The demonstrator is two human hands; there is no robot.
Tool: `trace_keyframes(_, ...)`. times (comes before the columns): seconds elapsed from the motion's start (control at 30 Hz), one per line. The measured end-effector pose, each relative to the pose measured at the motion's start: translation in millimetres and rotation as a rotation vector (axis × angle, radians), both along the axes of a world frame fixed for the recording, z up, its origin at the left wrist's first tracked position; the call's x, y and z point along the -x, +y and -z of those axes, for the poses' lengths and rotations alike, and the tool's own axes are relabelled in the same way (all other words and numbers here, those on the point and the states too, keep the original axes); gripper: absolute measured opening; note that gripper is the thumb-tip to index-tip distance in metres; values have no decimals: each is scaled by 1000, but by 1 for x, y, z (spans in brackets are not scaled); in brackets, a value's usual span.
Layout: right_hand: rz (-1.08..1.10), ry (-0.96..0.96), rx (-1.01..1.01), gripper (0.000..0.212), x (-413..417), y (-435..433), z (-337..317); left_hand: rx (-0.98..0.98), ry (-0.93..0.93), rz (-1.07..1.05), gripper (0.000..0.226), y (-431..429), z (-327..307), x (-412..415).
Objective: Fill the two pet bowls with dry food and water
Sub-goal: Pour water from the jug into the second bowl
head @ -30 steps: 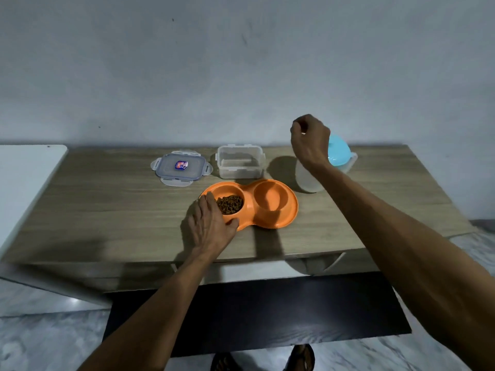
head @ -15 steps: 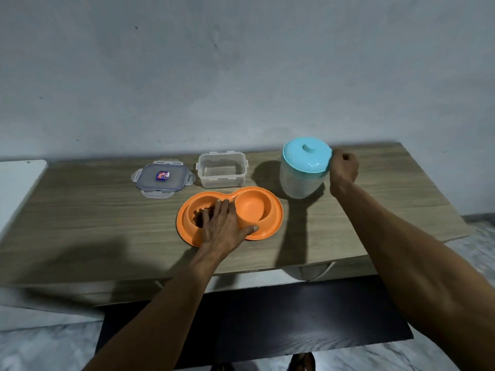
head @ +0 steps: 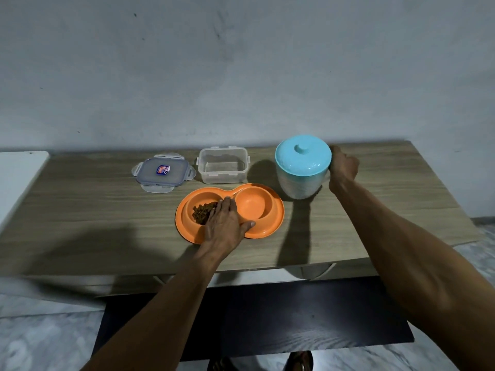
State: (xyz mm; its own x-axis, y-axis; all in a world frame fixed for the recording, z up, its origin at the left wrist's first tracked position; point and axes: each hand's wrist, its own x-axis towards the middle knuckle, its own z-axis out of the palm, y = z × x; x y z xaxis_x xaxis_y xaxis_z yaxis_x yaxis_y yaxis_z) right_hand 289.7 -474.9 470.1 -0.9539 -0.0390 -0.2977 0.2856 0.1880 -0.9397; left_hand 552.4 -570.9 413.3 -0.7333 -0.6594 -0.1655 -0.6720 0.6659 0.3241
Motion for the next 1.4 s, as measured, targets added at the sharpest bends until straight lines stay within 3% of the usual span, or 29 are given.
trace_keyframes(0.17, -80, 150, -101, 35, -9, -6, -25, 30, -12, 44, 78, -3, -3, -1)
trace_keyframes(0.53, -318, 637, -522, 44, -47, -18, -60, 40, 10, 116, 66, -11, -9, -6)
trace_keyframes(0.63, -346, 691, -577, 49, -57, -21, -61, 27, -9, 127, 66, -12, -10, -7)
trace_keyframes(0.8, -415, 806, -678, 50, -71, -28, -61, 102, 49, 124, 42, -13, -10, -15)
trace_keyframes(1.4, -502, 986, -783, 52, -95, -39, -63, 80, 41, 123, 45, -13, -6, -19)
